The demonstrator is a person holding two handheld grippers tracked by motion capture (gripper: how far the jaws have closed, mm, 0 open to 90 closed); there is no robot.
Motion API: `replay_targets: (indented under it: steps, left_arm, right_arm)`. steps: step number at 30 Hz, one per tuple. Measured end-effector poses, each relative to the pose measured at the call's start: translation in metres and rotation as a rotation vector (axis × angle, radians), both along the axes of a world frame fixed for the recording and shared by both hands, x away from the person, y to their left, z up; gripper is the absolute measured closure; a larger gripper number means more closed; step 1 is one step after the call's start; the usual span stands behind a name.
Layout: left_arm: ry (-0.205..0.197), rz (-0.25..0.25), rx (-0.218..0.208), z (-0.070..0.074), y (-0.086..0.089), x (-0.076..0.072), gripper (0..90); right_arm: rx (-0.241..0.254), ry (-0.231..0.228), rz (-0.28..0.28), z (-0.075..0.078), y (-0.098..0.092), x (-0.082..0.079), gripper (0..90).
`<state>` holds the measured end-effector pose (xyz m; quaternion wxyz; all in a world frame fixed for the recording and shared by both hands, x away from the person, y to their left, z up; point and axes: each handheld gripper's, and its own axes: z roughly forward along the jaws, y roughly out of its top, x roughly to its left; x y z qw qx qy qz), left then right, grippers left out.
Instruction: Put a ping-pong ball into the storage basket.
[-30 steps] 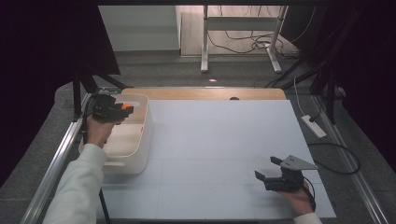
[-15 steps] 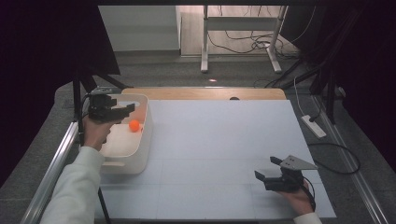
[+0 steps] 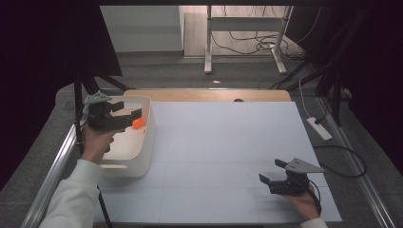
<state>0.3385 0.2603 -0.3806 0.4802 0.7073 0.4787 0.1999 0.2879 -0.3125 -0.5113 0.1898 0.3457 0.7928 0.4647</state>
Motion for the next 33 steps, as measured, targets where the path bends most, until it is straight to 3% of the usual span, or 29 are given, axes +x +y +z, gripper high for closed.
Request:
replay_targets:
  steps: [6, 11, 21, 33]
  left_arm:
    - [-0.007, -0.053, -0.011, -0.001, -0.010, -0.007, 18.0]
    - [-0.017, -0.125, -0.033, -0.001, -0.022, -0.018, 18.0]
    - [-0.050, -0.193, -0.062, -0.005, -0.040, -0.035, 18.1]
    - [-0.087, -0.309, -0.067, -0.013, -0.072, -0.058, 18.3]
  right_arm:
    - [-0.002, -0.001, 0.001, 0.001, 0.000, -0.002, 11.2]
    - [-0.006, 0.001, 0.004, 0.000, 0.001, -0.002, 11.2]
    - [-0.016, 0.000, 0.006, 0.000, 0.002, -0.003, 11.2]
    - [-0.014, 0.004, 0.005, 0.000, 0.002, -0.005, 11.2]
